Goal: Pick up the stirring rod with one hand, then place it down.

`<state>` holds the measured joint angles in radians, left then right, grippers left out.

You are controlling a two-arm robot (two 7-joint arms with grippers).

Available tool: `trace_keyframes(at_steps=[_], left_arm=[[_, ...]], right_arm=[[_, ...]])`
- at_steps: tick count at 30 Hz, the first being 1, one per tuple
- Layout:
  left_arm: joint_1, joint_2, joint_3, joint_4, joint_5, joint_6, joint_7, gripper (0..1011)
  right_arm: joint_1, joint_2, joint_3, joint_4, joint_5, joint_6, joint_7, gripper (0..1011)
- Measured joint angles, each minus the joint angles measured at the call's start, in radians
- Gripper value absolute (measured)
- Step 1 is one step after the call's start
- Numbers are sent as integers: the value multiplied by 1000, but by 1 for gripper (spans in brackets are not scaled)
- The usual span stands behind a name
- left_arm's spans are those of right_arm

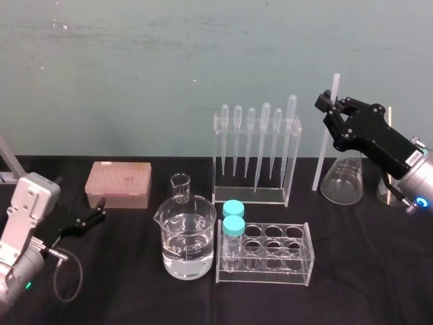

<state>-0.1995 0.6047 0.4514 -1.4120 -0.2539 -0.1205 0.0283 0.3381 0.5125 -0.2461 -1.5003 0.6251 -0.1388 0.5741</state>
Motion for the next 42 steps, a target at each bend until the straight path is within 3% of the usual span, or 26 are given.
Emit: trace_keyframes(at_steps=[15, 25, 30, 42], left_arm=[[0, 0, 0, 0, 0, 0, 0, 1000], [0, 0, 0, 0, 0, 0, 0, 1000], [0, 0, 0, 0, 0, 0, 0, 1000], [0, 0, 0, 0, 0, 0, 0, 1000]], right_arm=[[10, -6, -18, 14, 13, 7, 16, 72], [10, -17, -86, 51, 42, 23, 88, 72], [24, -27, -123, 100, 24, 0, 103, 72], [53, -58, -155, 187, -29, -68, 120, 72]])
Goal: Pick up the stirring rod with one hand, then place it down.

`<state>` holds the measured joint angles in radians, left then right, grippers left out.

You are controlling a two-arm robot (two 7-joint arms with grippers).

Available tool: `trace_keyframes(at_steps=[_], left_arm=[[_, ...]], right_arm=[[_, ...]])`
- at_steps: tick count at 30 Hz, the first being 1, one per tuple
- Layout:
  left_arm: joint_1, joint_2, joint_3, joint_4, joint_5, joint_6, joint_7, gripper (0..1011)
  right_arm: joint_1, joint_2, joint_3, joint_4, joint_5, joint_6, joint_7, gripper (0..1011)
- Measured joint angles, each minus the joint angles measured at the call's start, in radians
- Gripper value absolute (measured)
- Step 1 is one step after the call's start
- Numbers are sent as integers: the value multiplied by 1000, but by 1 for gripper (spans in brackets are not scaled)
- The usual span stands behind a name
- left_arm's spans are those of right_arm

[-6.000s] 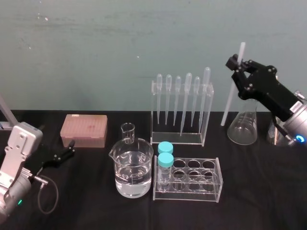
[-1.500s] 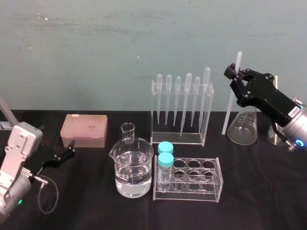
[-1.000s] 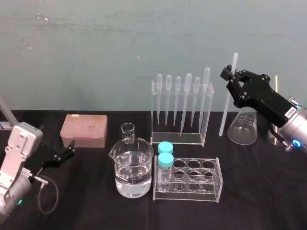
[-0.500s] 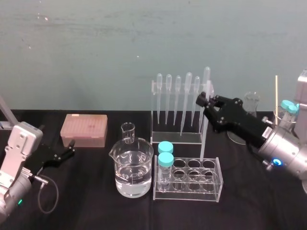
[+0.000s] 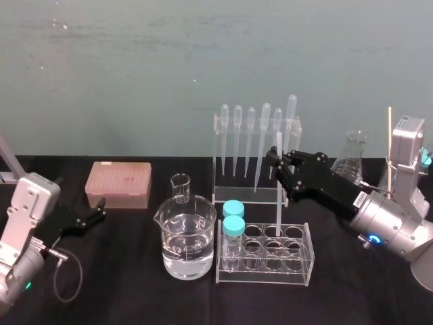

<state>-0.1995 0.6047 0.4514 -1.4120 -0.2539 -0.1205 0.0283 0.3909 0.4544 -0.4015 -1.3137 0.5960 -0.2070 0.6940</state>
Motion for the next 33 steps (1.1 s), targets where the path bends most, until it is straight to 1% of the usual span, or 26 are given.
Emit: trace_keyframes(at_steps=[2, 5, 6, 8, 9, 11, 16, 21, 25, 33], left_arm=[[0, 0, 0, 0, 0, 0, 0, 1000], [0, 0, 0, 0, 0, 0, 0, 1000], [0, 0, 0, 0, 0, 0, 0, 1000], [0, 0, 0, 0, 0, 0, 0, 1000], [0, 0, 0, 0, 0, 0, 0, 1000], [0, 0, 0, 0, 0, 0, 0, 1000], [0, 0, 0, 0, 0, 0, 0, 1000], [0, 0, 0, 0, 0, 0, 0, 1000], [0, 0, 0, 0, 0, 0, 0, 1000], [0, 0, 0, 0, 0, 0, 0, 1000]], right_arm=[[3, -4, -2, 11, -4, -8, 3, 72], [11, -19, -3, 44, -8, -37, 18, 72], [11, -19, -3, 44, -8, -37, 18, 72], [17, -35, 0, 73, -3, -65, 38, 72], [17, -35, 0, 73, -3, -65, 38, 72], [23, -50, 4, 97, 8, -91, 57, 72], [32, -61, 1, 125, 1, -112, 73, 72], [37, -60, -8, 141, -18, -111, 75, 72], [40, -58, -14, 157, -32, -99, 75, 72], [46, -73, -17, 198, -40, -95, 75, 72]])
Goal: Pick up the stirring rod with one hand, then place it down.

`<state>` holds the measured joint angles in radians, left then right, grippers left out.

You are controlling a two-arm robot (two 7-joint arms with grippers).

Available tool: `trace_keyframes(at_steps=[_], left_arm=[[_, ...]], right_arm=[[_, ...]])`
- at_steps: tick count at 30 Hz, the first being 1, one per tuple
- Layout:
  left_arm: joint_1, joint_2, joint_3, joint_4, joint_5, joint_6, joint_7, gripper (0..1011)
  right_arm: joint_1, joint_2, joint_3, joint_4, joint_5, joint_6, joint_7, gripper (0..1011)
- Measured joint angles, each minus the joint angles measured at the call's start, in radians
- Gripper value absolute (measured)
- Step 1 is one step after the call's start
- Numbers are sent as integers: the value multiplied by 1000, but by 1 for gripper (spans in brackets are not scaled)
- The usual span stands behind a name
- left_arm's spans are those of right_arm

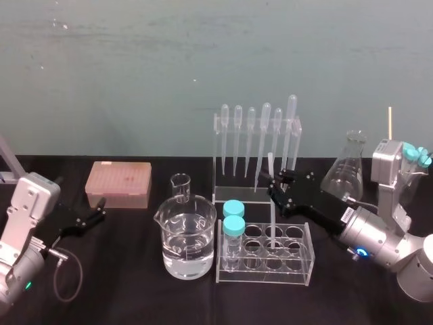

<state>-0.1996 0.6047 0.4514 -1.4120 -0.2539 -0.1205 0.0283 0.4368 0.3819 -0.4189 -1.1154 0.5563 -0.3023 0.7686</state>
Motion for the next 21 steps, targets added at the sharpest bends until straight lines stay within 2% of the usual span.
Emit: trace_keyframes(at_steps=[21], left_arm=[[0, 0, 0, 0, 0, 0, 0, 1000]], right_arm=[[4, -16, -2, 41, -13, 20, -7, 72]])
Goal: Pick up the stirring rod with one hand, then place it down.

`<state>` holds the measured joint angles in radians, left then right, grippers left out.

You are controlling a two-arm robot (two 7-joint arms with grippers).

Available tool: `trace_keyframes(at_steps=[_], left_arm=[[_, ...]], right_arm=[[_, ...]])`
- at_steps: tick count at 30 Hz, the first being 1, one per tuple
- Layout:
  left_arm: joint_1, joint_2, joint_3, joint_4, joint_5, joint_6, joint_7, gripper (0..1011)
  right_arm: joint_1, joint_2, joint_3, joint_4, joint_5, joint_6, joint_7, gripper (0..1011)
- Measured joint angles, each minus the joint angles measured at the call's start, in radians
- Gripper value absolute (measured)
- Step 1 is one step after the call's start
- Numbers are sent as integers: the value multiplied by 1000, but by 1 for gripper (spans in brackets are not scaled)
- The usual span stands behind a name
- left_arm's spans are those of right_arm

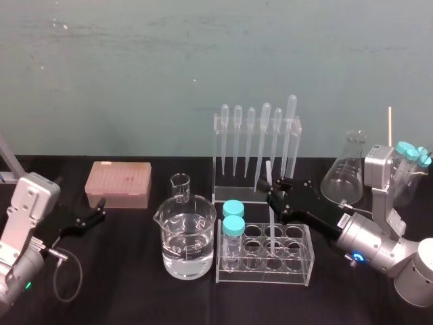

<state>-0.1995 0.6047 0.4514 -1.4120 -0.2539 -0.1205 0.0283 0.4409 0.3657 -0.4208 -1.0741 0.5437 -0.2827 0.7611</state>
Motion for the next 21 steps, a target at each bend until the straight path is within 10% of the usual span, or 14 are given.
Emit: trace_keyframes(at_steps=[8, 21], left_arm=[[0, 0, 0, 0, 0, 0, 0, 1000], [0, 0, 0, 0, 0, 0, 0, 1000]], right_arm=[[-1, 0, 0, -1, 1, 0, -1, 110], [-1, 1, 0, -2, 2, -1, -1, 501]])
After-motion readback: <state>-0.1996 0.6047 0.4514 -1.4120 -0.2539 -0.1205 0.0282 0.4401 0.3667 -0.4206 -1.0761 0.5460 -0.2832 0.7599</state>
